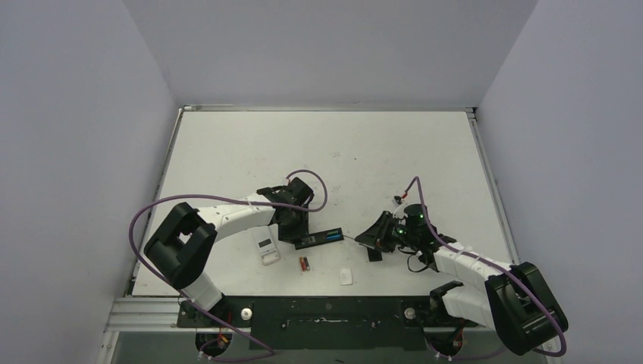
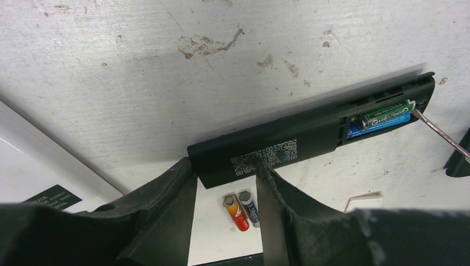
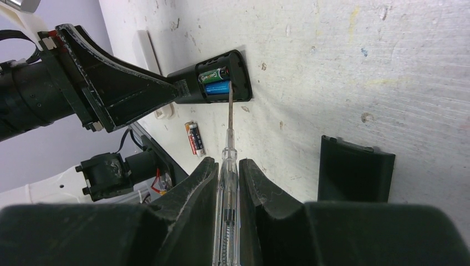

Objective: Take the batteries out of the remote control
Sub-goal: Unload the battery from the remote control.

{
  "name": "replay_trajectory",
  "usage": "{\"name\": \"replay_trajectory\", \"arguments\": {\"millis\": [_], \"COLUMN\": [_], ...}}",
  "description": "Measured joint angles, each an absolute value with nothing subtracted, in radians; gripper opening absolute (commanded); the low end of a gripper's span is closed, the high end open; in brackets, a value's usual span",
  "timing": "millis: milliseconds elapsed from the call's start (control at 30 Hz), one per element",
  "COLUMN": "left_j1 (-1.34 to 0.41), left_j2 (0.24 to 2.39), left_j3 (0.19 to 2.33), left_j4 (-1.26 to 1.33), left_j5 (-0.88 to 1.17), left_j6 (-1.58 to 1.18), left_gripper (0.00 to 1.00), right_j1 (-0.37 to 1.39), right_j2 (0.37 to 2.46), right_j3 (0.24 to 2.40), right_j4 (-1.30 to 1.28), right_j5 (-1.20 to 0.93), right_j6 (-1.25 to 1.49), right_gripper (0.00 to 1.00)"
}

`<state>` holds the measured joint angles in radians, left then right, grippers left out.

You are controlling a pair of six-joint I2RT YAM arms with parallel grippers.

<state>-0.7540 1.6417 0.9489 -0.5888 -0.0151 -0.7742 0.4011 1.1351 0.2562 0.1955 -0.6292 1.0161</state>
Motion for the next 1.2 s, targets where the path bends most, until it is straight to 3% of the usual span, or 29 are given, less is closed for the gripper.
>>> {"name": "replay_trajectory", "arguments": {"millis": [433, 700, 1033, 1200], "left_j1": [-0.757, -0.758, -0.758, -0.758], "left_j2": [1.645, 1.645, 1.646, 1.646], "left_j3": [0.953, 0.954, 0.955, 0.955], "left_j4": [-0.592, -0.593, -0.595, -0.595], "left_j5": [-0.020, -0.022, -0.022, -0.022], "left_j6": [-0.773, -0.773, -0.773, -0.773], "left_gripper": [0.38, 0.38, 0.38, 0.38], "right_j1": [0.340, 0.332, 0.348, 0.493], "right_j2": [1.108, 1.079, 1.065, 1.178], "right_j3": [0.188, 0.221, 0.516, 0.698], "right_j4": [0.301, 0.178, -0.142, -0.332], "right_j5": [-0.641, -0.607, -0.595, -0.485], "right_j6": [1.105, 1.040, 0.808, 0.669], "right_gripper": [0.05, 0.05, 0.05, 0.05]}}
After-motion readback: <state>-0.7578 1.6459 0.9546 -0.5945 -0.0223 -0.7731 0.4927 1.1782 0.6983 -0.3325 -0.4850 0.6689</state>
